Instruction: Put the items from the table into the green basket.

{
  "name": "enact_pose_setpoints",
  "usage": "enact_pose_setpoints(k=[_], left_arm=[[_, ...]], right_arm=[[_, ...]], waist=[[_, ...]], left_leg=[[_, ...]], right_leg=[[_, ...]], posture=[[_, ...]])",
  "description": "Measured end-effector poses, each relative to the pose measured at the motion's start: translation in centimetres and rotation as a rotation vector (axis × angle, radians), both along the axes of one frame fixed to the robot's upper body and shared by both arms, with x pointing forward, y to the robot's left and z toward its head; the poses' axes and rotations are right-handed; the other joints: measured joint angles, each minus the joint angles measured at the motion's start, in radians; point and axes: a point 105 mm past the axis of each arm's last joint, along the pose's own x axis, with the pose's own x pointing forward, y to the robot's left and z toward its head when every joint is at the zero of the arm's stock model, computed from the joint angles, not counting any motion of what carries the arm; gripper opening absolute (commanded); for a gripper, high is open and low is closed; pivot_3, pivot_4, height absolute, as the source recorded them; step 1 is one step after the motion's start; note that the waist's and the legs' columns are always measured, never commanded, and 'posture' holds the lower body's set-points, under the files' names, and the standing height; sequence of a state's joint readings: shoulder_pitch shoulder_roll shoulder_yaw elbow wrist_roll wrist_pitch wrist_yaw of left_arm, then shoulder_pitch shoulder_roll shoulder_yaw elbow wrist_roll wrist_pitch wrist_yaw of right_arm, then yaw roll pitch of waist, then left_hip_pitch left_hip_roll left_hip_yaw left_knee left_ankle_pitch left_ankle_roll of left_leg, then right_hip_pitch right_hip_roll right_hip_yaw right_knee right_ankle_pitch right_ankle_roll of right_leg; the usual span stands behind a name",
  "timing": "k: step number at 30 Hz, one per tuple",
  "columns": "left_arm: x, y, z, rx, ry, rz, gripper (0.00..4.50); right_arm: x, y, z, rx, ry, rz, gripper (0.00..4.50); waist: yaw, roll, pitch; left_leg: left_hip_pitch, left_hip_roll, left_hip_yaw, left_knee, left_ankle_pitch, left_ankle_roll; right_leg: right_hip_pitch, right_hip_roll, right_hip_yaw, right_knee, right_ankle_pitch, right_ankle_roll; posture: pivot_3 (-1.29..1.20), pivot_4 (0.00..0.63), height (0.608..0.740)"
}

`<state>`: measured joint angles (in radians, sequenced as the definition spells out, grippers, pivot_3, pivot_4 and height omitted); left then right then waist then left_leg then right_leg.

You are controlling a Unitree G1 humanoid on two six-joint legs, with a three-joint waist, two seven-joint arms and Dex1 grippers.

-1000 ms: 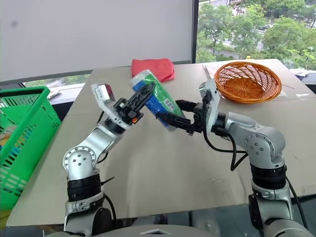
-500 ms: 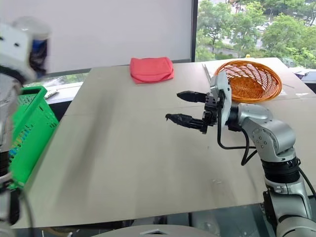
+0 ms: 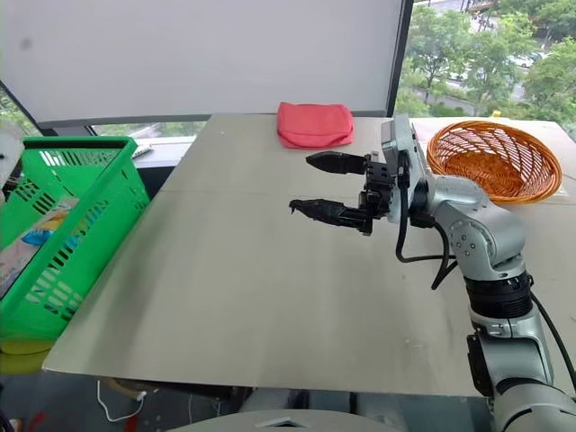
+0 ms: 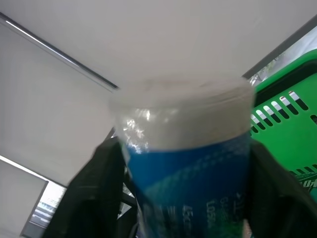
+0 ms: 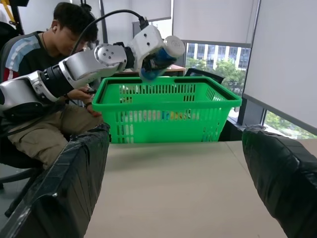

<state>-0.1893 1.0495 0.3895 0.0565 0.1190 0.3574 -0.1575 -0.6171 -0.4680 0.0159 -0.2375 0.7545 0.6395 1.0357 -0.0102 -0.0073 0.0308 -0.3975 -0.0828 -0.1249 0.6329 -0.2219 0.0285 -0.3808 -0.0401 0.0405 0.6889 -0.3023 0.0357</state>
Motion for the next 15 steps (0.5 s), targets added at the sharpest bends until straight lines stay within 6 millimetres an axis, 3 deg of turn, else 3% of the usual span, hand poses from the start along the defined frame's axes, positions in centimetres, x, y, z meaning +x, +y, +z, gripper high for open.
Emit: enact_pose_setpoints(k=[5,8,11,12,13,15], left_arm=[[0.3,-0.1,1.0,0.031,-0.044,-0.013,4.47],[1.2,-1.2,0.8,-0.107,-0.144,-0.101,4.47],[2.3,-3.5,-2.0,-0.382,-0.18,-0.249,4.47],[2.6,-5.0,-3.3,-0.483,-0.163,-0.321,4.47],[2.5,-8.0,-5.7,-0.596,-0.094,-0.441,4.47],[2.2,-10.7,-8.2,-0.679,-0.001,-0.527,4.47]], right_arm=[[0.0,-0.1,-0.1,0.001,-0.006,-0.002,4.5],[0.3,-0.7,-1.0,-0.02,0.002,-0.04,4.5],[1.0,-1.9,-3.0,-0.059,0.027,-0.116,4.5],[1.5,-2.5,-4.0,-0.084,0.032,-0.161,4.5],[2.4,-3.6,-5.9,-0.127,0.053,-0.245,4.5],[3.1,-4.6,-7.5,-0.162,0.068,-0.313,4.5]], waist=[[-0.004,0.0,0.0],[-0.003,0.0,-0.001],[-0.003,-0.001,-0.001],[-0.004,-0.002,-0.002],[-0.007,-0.002,-0.003],[-0.011,-0.002,-0.003]], left_leg=[[0.0,0.0,0.001,-0.001,0.0,0.001],[0.0,0.0,0.001,0.0,0.0,0.001],[0.0,0.0,0.002,0.001,0.0,0.001],[0.0,0.0,0.002,0.001,0.0,0.001],[0.0,0.0,0.004,0.001,0.0,0.001],[0.0,0.0,0.005,0.001,0.0,0.001]], right_leg=[[-0.001,0.0,0.0,0.001,0.0,0.0],[-0.001,0.0,0.0,0.001,0.0,0.0],[0.0,-0.001,0.0,0.001,0.0,0.0],[0.0,-0.001,0.001,0.001,0.0,0.0],[0.001,-0.002,0.001,0.001,0.0,0.0],[0.0,-0.002,0.002,0.001,0.0,0.001]], posture=[[-0.04,0.0,0.74],[-0.03,0.0,0.74],[-0.03,0.0,0.74],[-0.03,0.0,0.74],[-0.03,0.0,0.74],[-0.04,0.0,0.74]])
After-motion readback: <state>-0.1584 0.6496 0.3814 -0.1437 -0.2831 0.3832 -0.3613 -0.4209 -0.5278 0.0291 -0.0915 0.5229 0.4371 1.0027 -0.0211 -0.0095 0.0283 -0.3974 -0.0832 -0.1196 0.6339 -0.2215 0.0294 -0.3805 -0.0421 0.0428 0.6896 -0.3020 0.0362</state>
